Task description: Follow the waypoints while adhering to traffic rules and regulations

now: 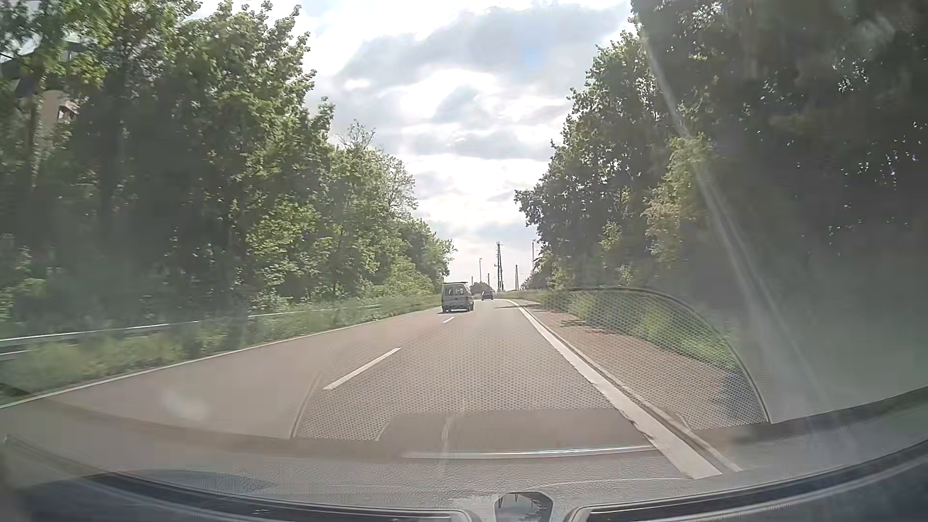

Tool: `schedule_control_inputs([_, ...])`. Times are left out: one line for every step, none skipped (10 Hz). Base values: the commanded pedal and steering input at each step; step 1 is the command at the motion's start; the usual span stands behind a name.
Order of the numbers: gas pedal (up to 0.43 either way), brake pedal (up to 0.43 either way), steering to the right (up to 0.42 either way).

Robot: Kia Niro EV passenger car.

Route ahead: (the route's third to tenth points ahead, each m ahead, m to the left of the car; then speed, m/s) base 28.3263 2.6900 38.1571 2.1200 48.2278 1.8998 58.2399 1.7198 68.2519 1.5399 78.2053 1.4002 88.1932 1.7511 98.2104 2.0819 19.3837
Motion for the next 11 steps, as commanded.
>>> schedule_control_inputs([0.138,0.000,0.010])
schedule_control_inputs([0.138,0.000,0.010])
schedule_control_inputs([0.138,0.000,0.009])
schedule_control_inputs([0.138,0.000,0.007])
schedule_control_inputs([0.138,0.000,0.007])
schedule_control_inputs([0.138,0.000,0.006])
schedule_control_inputs([0.138,0.000,0.006])
schedule_control_inputs([0.138,0.000,0.006])
schedule_control_inputs([0.138,0.000,0.006])
schedule_control_inputs([0.138,0.000,0.006])
schedule_control_inputs([0.138,0.000,0.006])
